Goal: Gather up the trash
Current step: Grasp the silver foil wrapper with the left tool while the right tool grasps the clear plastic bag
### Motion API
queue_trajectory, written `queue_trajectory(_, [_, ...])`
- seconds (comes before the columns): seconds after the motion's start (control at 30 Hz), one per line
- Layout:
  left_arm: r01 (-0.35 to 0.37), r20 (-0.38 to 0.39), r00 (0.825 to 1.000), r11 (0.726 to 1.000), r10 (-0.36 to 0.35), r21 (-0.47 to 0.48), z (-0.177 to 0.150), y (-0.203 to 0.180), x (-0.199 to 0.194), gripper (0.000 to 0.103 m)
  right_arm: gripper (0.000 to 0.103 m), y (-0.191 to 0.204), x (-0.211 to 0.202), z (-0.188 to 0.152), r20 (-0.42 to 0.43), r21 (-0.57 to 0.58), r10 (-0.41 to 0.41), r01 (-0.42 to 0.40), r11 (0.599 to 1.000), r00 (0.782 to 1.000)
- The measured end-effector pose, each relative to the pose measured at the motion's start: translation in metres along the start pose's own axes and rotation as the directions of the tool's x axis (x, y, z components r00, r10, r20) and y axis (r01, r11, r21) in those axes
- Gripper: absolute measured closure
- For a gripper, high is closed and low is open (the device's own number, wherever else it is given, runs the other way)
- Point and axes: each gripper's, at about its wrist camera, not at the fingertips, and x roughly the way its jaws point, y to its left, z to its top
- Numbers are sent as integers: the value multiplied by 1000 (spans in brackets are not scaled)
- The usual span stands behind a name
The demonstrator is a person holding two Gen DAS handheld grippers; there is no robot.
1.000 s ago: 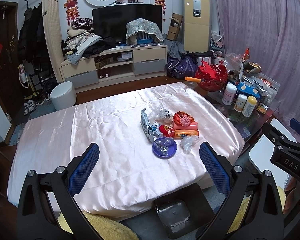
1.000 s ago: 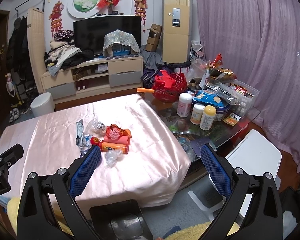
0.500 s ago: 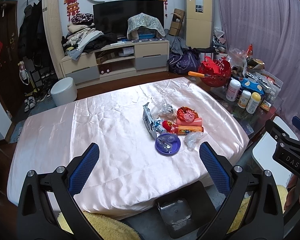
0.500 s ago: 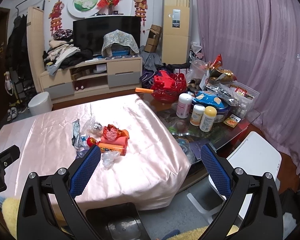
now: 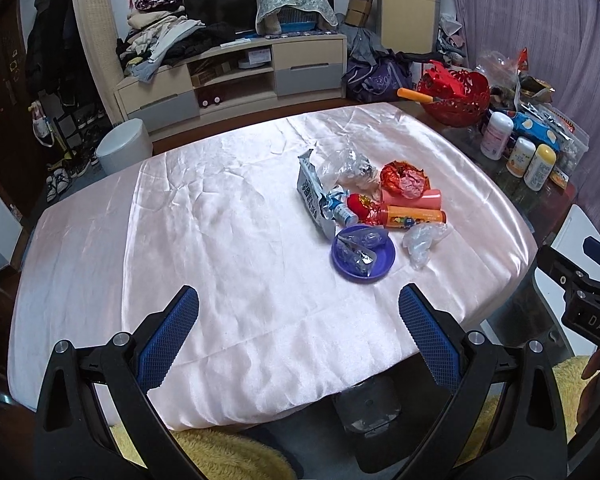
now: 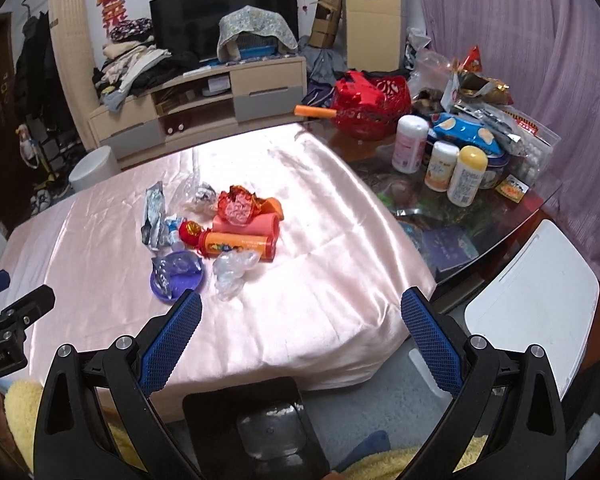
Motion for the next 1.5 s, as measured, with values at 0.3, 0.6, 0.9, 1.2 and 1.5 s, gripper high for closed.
queue_trajectory(0.3, [43, -82, 996, 999, -42, 2, 7, 9, 60, 8, 3, 6, 69, 3, -119, 63, 106, -99, 993, 987])
queue_trajectory(0.6, [96, -125, 988, 995, -92, 22, 14, 4, 99, 13, 23, 31, 140, 11, -212, 79, 199, -187, 979, 957])
queue_trajectory(0.9, [180, -171, 970, 983, -172, 29, 25, -21, 134, 29, 76, 33, 160, 9, -244, 23, 205, -206, 978, 948])
queue_trajectory(1.2, [218, -241, 948, 976, -206, 23, 24, -43, 162, 49, 78, 10, 150, 7, -236, 12, 187, -189, 982, 954])
queue_trajectory(1.5, [211, -221, 955, 977, -200, 29, 24, -40, 156, 86, 78, 2, 146, 4, -227, 18, 187, -188, 982, 956])
